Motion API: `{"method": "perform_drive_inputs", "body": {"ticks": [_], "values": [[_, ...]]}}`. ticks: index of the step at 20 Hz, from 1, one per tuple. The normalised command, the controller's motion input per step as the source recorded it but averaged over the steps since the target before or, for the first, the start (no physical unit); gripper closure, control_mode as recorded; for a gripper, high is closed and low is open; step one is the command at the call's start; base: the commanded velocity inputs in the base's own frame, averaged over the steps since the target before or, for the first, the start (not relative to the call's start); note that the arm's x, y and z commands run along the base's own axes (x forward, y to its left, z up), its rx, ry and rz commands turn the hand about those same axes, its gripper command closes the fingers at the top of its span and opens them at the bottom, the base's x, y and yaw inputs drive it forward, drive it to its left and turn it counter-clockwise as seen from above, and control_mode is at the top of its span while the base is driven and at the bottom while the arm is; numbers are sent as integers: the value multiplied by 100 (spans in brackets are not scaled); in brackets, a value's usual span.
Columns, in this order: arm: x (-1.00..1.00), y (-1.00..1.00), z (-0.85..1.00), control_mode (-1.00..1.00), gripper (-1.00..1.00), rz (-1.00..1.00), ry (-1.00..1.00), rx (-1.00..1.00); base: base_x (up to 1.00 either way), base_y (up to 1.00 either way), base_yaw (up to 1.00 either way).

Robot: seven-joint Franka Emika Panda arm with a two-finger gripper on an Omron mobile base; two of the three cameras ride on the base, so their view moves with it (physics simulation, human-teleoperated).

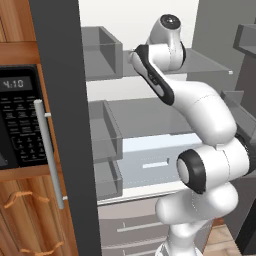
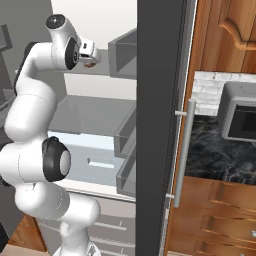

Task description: Grab the onion and lemon from the fridge, place them in the blender, close the lid, and turn on the blender to create a marinade.

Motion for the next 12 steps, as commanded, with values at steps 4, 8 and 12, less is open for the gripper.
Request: {"method": "perform_drive_inputs", "body": {"ticks": [4,8,12], "values": [[23,-6,-5,-100,-100,0,4,0,0,0,0],[23,-9,-5,-100,-100,0,8,0,0,0,0],[36,0,-5,-100,-100,0,8,0,0,0,0]]}}
